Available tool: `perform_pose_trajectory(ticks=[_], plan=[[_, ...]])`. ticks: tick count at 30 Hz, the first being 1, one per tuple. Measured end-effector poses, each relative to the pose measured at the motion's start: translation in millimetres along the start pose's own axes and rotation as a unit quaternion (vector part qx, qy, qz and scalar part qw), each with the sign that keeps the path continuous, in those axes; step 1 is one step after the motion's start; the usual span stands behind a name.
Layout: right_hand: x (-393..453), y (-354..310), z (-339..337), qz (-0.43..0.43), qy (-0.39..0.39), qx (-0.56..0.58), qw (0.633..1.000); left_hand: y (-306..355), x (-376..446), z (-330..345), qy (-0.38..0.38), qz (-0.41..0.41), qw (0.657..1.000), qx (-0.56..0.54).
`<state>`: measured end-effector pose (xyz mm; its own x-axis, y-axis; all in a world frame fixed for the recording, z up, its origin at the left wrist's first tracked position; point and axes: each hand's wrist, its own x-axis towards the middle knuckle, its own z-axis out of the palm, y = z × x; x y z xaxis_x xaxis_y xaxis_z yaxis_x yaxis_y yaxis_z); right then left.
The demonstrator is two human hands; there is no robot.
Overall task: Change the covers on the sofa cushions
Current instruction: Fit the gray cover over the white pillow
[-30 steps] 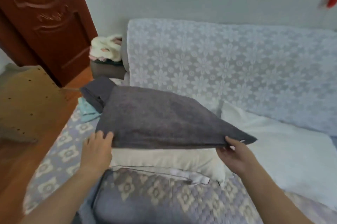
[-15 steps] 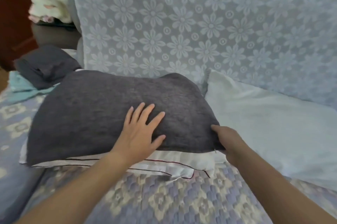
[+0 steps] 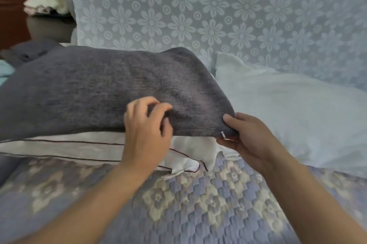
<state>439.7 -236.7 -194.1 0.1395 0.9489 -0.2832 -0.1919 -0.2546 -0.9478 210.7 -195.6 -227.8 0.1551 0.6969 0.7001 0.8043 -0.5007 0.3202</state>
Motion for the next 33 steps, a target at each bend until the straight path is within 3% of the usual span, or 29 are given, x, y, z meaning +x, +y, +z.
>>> perform_pose_trajectory(ticks=[3,6,10,13,16,19,28,33], plan=[[-20.4,3.3,8.3,-0.056,-0.02,0.026,0.998,35.7,-22.5,-15.7,-0.026,0.043,0.985,-0.165],[-27.7,10.0,22.8,-0.061,-0.027,0.024,0.997,50.2,-27.3,-10.7,-0.087,-0.033,0.954,-0.285],[-23.4,31.0,26.3,-0.074,-0.02,0.078,0.994,59.7,-30.4,10.3,-0.127,-0.025,0.966,-0.225],[-6.8,35.9,24.1,-0.079,-0.046,0.117,0.989,66.4,-24.7,27.4,-0.104,-0.008,0.981,-0.166],[-6.9,37.9,20.5,-0.109,-0.05,0.095,0.988,61.3,-23.0,33.9,-0.071,-0.012,0.976,-0.207],[-15.5,43.4,19.5,-0.095,-0.033,0.111,0.989,55.3,-28.8,33.1,-0.095,0.011,0.968,-0.234],[-17.4,54.3,27.5,-0.18,0.038,-0.036,0.982,63.8,-35.0,41.2,-0.091,-0.057,0.96,-0.258],[-7.9,48.8,31.7,-0.225,0.096,-0.037,0.969,70.4,-18.5,39.0,-0.103,-0.107,0.955,-0.256]])
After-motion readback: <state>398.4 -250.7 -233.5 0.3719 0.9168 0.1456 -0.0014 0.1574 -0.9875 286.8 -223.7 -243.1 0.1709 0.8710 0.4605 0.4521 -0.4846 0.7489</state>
